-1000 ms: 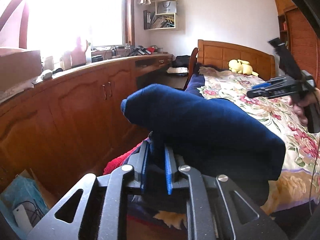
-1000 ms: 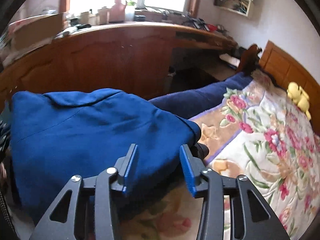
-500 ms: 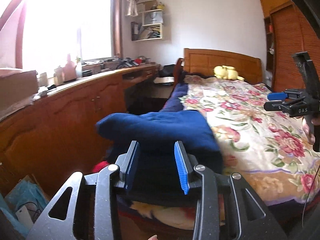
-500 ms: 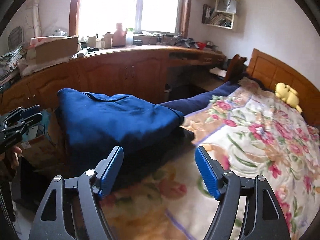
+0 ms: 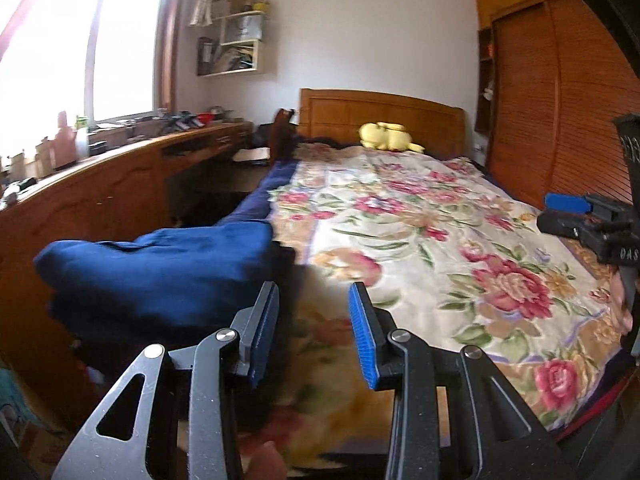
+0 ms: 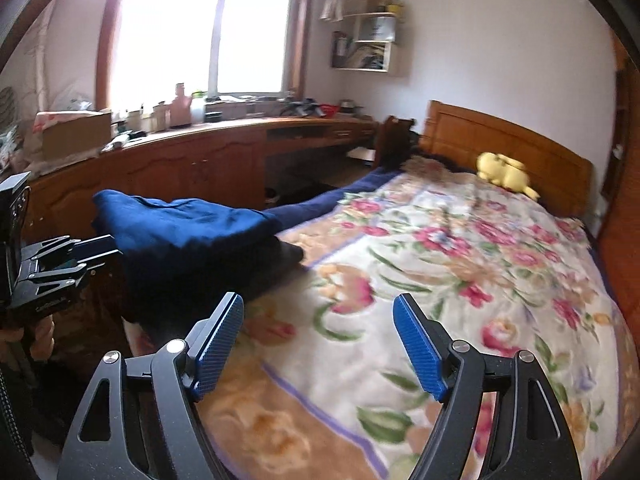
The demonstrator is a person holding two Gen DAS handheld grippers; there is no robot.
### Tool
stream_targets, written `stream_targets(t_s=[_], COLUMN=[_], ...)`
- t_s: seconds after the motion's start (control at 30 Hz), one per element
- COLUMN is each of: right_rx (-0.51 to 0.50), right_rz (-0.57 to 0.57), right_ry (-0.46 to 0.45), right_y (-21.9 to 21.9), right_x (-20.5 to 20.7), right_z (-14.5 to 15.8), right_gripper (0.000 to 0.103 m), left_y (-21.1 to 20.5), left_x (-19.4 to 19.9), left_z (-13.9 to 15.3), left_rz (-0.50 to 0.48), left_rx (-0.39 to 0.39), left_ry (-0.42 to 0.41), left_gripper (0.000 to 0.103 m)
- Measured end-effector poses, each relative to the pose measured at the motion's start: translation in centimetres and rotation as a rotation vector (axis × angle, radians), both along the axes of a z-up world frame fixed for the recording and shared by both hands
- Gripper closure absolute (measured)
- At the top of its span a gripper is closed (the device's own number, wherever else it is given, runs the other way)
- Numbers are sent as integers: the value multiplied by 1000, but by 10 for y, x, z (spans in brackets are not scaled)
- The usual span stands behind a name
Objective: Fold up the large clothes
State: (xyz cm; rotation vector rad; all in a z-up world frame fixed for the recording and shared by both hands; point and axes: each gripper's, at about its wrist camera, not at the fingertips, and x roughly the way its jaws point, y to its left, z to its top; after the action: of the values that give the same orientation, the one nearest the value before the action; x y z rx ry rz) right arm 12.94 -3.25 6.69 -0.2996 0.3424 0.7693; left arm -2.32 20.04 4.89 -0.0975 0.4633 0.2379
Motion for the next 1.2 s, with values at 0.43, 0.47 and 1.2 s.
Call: stream_targets(t_s=[0.43,0.47,1.2], right_rx=[88,90,222], right_rz=[-241,-258,-502], right_ry=[78,73,26], right_y=[-131,-136,-181], right_x=[-52,-56,-136], right_z=[-45,-45,-49], right_gripper=[24,24,24], left_y=[-135,-143,-234], left_x=[57,58,50], left_z=[-26,-27,-10], left_rz=[-224,-231,-327], left_rx=[-44,-40,-25], left_ry=[72,75,50], left_gripper=[65,65,65])
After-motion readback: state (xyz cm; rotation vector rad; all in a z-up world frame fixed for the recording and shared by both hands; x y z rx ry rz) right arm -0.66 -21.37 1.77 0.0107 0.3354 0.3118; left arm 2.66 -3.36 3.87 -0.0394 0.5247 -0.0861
